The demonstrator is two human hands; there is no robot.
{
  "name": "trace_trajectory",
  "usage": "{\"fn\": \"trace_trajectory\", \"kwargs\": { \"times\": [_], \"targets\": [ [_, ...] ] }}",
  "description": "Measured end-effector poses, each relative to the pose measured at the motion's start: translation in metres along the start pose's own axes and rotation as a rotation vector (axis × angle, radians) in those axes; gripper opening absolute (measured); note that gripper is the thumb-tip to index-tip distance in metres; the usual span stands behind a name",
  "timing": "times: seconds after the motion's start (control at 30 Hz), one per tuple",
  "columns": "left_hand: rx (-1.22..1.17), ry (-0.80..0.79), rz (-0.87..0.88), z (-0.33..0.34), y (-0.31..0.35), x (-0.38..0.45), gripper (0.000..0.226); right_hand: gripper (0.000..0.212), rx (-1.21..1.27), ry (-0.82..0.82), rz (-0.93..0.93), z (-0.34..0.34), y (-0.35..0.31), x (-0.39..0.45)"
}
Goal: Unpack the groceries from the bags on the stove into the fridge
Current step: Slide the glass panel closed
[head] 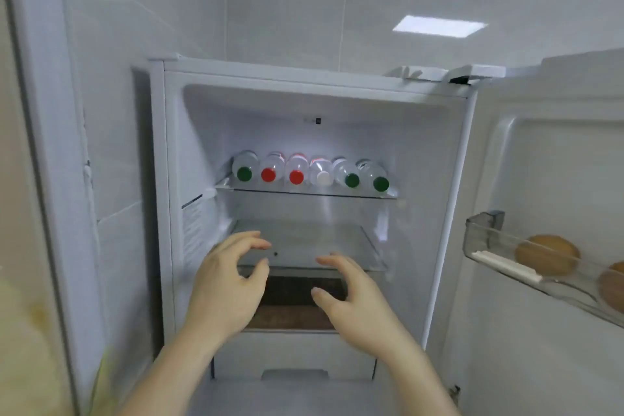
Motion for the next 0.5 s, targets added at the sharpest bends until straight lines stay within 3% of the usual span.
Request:
{"fn": "trace_trajectory", "kwargs": {
  "times": [0.23, 0.5],
  "targets": [
    [0.268, -0.223, -0.239, -0.037, -0.010, -0.145, 0.028, 0.050, -0.109, -0.381, -0.150, 0.073, -0.001, -0.072],
    [0.427, 0.073, -0.412, -0.095, 0.033, -0.286, 0.035, 0.052, -0.019, -0.639, -0.347, 0.113, -0.037, -0.145]
  ]
}}
Point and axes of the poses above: each hand's wrist, its own x-axis towards the middle knuckle, its own z-axis out of the palm, y = z × x, the point moved 7 cm from there along x, towards the middle knuckle, and after that the axes turned 15 degrees about -x, right-handed, at the moved point
